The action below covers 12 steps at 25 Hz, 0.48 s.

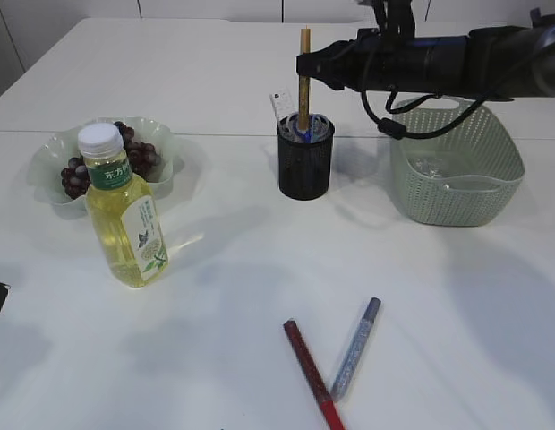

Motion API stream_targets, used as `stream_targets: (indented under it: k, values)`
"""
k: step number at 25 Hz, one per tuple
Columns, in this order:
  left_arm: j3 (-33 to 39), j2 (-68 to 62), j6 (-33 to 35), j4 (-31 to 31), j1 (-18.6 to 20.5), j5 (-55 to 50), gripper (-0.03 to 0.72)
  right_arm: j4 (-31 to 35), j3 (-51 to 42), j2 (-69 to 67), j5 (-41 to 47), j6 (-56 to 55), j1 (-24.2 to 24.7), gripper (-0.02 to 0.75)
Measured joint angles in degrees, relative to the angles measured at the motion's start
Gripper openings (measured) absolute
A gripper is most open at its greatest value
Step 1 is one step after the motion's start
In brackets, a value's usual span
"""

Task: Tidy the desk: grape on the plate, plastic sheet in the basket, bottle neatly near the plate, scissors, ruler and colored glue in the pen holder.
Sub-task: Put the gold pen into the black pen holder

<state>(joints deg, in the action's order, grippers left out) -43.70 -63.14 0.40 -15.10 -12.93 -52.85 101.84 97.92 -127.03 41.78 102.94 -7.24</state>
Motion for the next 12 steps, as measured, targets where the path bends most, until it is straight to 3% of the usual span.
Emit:
stream_targets:
  k: [7, 12]
  values:
    - [0.00, 0.00, 0.00, 0.00, 0.00, 0.00, 0.435, 0.12, 0.35, -2.70, -1.38, 3.69, 0.00, 0.104]
    - [0.00, 0.00, 0.00, 0.00, 0.00, 0.00, 0.435, 0.12, 0.35, -3.69, -1.94, 3.95, 0.00, 0.180]
